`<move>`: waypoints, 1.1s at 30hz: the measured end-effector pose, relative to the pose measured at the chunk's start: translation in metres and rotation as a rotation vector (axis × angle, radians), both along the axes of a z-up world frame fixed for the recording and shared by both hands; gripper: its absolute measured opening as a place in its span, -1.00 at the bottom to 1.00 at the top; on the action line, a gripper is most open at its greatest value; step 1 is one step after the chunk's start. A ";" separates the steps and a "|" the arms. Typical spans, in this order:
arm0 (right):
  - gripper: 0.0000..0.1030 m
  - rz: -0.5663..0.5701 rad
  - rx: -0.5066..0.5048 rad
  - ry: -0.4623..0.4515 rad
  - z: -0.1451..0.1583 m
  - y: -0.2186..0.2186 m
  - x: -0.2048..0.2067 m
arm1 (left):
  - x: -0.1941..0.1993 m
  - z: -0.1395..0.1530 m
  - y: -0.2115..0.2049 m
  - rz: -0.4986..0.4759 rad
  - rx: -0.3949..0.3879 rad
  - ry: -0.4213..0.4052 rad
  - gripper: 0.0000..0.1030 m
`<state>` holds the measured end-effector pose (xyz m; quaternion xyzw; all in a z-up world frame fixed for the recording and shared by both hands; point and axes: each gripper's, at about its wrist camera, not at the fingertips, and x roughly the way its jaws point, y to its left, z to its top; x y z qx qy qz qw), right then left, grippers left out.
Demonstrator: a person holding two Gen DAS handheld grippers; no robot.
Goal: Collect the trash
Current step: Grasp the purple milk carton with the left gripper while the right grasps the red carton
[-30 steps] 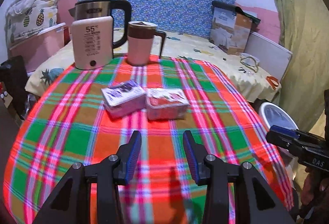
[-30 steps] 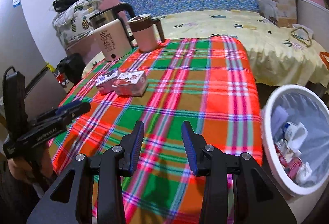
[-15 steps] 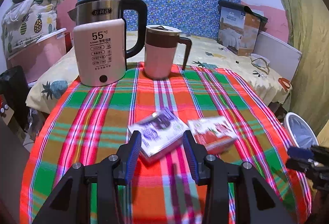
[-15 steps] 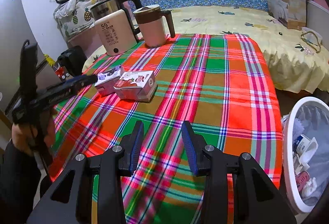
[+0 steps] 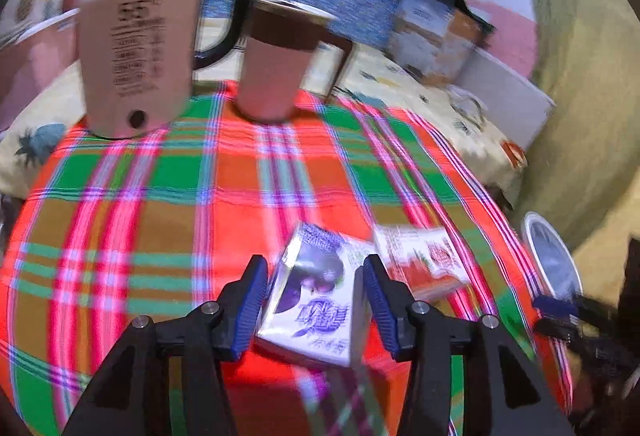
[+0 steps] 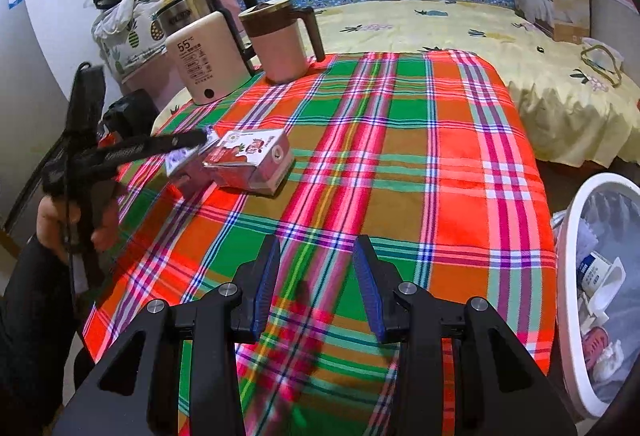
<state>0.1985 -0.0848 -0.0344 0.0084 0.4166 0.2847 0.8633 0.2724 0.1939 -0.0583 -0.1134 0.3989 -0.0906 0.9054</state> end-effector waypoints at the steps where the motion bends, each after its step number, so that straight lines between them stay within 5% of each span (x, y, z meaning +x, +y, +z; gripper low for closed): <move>1: -0.21 -0.003 0.004 0.001 0.000 -0.002 0.000 | -0.005 0.001 -0.008 -0.012 0.020 -0.007 0.05; 15: -0.21 0.002 0.005 -0.025 0.006 -0.011 0.000 | -0.030 -0.012 -0.057 0.097 0.202 0.023 0.09; 33: -0.21 0.048 -0.104 -0.082 -0.003 0.047 0.103 | -0.061 -0.008 -0.060 0.150 0.104 0.011 0.07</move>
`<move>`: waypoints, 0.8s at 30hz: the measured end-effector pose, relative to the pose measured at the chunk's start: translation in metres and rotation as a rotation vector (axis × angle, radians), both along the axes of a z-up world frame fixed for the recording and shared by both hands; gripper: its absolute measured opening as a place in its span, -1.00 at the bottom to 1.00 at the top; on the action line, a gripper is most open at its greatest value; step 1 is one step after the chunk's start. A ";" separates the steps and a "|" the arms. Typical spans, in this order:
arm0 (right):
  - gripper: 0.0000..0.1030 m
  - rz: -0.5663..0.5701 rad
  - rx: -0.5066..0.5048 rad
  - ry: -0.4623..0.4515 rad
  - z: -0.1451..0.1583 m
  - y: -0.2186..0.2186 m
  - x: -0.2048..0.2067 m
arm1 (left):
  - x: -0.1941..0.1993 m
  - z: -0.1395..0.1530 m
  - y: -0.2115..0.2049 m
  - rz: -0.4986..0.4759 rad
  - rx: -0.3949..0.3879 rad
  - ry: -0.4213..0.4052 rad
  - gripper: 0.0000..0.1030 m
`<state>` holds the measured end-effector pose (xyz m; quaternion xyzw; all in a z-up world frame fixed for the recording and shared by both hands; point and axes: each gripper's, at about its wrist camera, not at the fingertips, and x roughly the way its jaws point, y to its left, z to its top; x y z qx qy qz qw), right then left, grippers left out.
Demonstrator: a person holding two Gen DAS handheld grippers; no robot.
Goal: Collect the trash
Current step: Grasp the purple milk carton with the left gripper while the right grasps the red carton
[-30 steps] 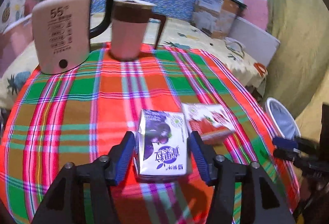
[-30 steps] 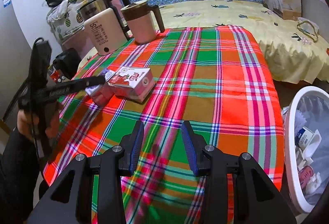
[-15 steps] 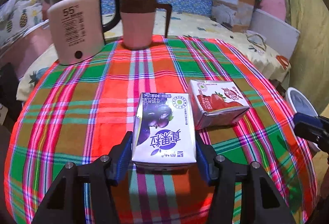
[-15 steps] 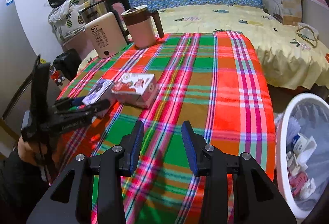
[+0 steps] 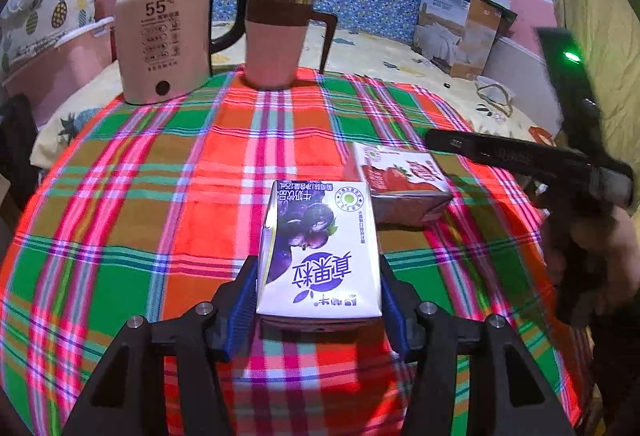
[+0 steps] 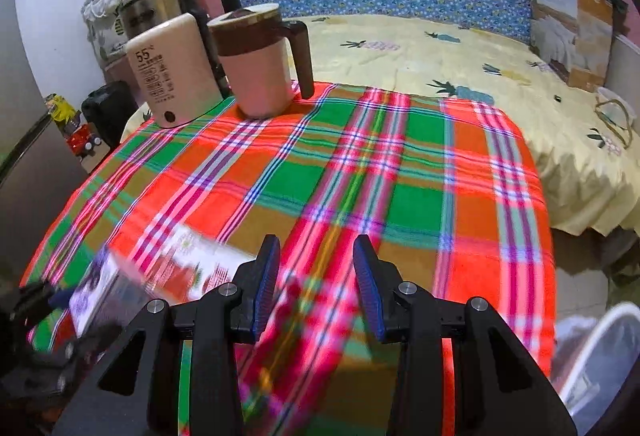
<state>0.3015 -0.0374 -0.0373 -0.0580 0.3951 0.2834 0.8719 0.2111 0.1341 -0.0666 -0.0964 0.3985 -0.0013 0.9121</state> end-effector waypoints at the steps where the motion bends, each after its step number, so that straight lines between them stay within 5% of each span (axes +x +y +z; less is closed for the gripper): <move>1: -0.21 0.008 -0.002 0.014 -0.002 0.003 0.006 | 0.001 -0.001 -0.002 -0.005 -0.004 0.002 0.07; 12: -0.21 0.191 -0.010 0.102 -0.008 0.000 -0.040 | 0.011 -0.002 0.009 0.060 -0.001 0.001 0.07; 18: -0.21 0.164 0.060 0.086 0.005 -0.006 -0.067 | -0.006 0.000 0.024 0.118 0.022 -0.010 0.07; 21: 0.09 0.148 0.112 0.086 0.011 -0.005 -0.078 | -0.013 0.000 0.033 0.141 0.026 -0.010 0.07; 24: 0.15 0.141 0.114 0.071 0.012 0.009 -0.082 | -0.020 0.000 0.040 0.158 0.027 -0.010 0.07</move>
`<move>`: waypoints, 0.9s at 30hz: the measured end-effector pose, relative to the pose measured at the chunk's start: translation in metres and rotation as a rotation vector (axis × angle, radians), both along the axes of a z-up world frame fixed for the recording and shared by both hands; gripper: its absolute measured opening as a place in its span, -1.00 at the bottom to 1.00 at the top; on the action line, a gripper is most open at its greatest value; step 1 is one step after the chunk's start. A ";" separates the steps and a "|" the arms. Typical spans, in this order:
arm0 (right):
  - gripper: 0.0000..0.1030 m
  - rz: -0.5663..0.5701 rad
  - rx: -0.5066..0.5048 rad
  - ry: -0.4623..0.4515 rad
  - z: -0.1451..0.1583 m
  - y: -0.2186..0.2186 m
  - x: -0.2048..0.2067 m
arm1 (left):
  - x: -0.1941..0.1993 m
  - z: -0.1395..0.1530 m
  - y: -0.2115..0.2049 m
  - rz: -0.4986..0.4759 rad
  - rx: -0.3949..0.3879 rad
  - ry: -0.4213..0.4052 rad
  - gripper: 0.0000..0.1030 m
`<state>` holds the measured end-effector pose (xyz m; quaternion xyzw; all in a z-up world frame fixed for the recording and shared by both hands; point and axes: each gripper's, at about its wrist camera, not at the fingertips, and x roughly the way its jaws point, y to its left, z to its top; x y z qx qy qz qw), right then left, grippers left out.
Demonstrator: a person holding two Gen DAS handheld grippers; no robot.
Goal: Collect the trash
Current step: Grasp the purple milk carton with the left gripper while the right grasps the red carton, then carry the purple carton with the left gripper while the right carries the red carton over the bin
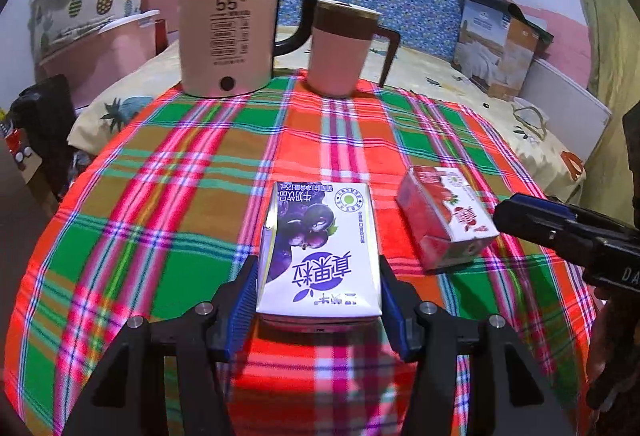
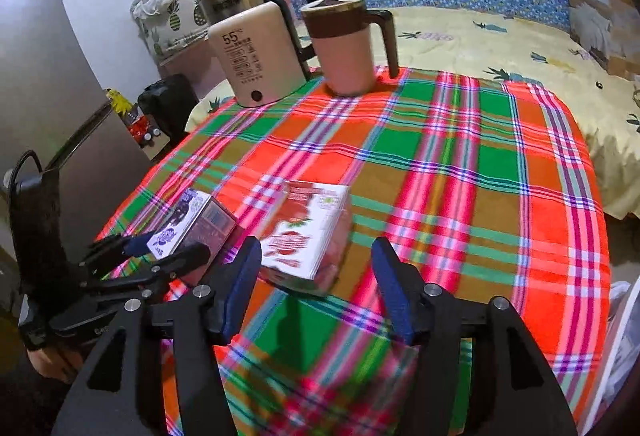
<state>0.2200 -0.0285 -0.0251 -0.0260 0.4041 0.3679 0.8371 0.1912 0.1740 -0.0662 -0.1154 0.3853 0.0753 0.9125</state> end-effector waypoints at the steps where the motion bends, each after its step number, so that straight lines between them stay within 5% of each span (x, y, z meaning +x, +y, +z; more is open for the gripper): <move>1: 0.15 -0.006 -0.010 0.001 -0.001 0.006 -0.001 | -0.002 0.000 0.002 0.003 -0.002 -0.001 0.07; 14: 0.17 -0.087 -0.130 -0.001 -0.019 0.041 -0.003 | -0.015 -0.003 0.021 0.038 -0.023 -0.007 0.07; 27: 0.13 -0.135 -0.085 -0.015 -0.016 0.022 -0.008 | -0.017 0.000 0.013 0.031 -0.011 -0.010 0.07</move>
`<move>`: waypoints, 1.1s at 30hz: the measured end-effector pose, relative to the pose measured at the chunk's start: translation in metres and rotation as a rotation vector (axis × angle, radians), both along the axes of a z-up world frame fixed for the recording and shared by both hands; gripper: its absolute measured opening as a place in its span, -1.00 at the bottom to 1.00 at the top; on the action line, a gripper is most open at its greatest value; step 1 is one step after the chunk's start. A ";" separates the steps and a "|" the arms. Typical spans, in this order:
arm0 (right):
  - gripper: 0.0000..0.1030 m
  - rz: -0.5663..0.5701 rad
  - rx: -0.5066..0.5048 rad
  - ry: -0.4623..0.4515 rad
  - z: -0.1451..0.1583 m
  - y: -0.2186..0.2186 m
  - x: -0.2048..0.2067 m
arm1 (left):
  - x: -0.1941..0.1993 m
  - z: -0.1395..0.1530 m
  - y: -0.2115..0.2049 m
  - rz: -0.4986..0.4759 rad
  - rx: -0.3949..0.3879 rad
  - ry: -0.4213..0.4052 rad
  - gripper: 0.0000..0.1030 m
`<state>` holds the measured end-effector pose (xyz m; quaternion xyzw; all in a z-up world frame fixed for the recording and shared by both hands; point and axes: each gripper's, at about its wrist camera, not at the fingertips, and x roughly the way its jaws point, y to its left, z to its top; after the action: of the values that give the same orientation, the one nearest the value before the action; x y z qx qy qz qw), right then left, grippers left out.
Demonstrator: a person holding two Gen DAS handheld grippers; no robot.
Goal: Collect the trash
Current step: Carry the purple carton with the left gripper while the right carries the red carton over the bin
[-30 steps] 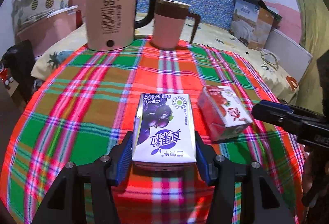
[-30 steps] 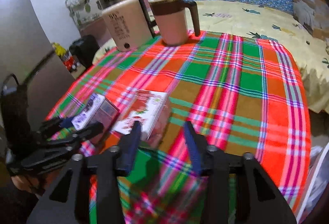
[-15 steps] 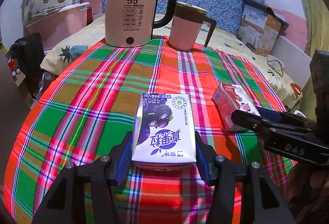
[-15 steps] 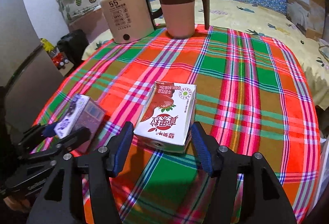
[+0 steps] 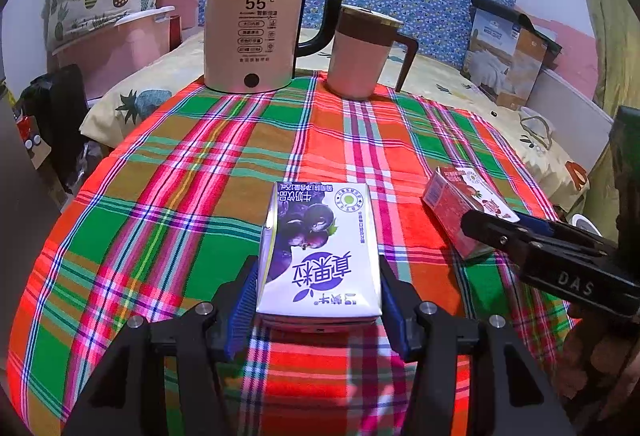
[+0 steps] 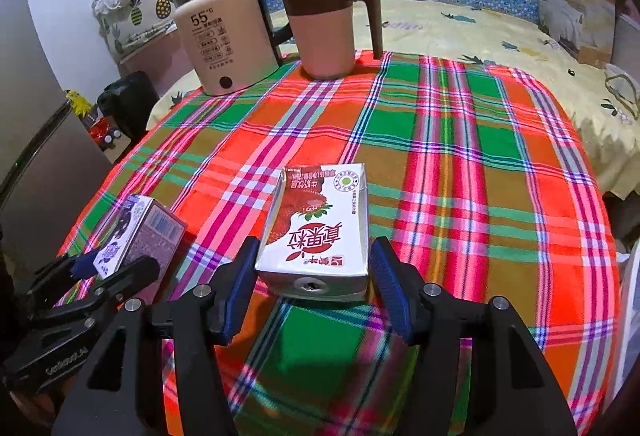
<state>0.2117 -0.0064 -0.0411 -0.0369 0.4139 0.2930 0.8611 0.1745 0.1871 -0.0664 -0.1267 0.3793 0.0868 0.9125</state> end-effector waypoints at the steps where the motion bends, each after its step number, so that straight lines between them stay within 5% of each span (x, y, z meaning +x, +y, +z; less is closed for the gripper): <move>1: 0.13 0.001 0.001 -0.002 0.000 -0.001 -0.001 | -0.001 0.001 -0.002 -0.002 0.002 0.000 0.07; 33: 0.12 -0.170 0.114 -0.010 0.010 -0.133 -0.065 | -0.034 0.022 -0.143 -0.232 0.000 -0.004 0.07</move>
<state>0.1466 -0.1395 -0.0307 0.0459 0.3939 0.2418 0.8856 0.1408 0.0441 -0.0444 -0.0820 0.3895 -0.0197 0.9172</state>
